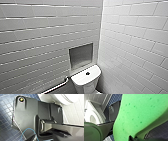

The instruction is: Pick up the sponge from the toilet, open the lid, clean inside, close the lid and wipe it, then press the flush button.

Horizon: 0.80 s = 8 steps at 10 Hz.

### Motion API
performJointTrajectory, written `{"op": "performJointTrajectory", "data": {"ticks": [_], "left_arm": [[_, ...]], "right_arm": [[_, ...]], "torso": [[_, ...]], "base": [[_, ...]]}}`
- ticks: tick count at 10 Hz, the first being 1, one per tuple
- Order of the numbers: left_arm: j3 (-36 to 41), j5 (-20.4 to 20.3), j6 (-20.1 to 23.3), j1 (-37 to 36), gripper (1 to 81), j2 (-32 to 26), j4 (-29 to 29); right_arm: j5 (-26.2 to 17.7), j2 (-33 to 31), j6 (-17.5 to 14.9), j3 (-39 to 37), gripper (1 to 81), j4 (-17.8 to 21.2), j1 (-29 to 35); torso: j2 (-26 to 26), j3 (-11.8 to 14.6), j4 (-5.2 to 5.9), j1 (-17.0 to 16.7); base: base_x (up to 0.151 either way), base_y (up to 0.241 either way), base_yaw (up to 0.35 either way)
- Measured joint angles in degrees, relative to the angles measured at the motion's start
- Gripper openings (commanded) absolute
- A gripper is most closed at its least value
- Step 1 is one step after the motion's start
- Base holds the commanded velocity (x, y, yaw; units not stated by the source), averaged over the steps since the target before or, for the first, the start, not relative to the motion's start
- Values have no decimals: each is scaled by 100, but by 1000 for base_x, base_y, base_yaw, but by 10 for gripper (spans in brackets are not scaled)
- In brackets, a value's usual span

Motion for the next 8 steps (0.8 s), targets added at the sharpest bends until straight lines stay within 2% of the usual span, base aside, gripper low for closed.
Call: {"op": "performJointTrajectory", "data": {"ticks": [4, 7, 8], "left_arm": [[1554, 245, -21, -973, 811, -981, -94], [2597, 585, -43, -1876, 811, -1513, -361], [2907, 678, -54, -2202, 10, -1738, -544]], "right_arm": [[57, -9, 2, 48, 10, 33, 72], [110, 20, 2, 55, 10, 46, 83], [107, 22, 0, 55, 10, 50, 83]], "torso": [[2, -334, 0, 2], [9, -411, 0, 6], [9, -411, 0, 6]], "base": [[0, 0, 0], [0, 0, 0], [0, 0, 0]]}}
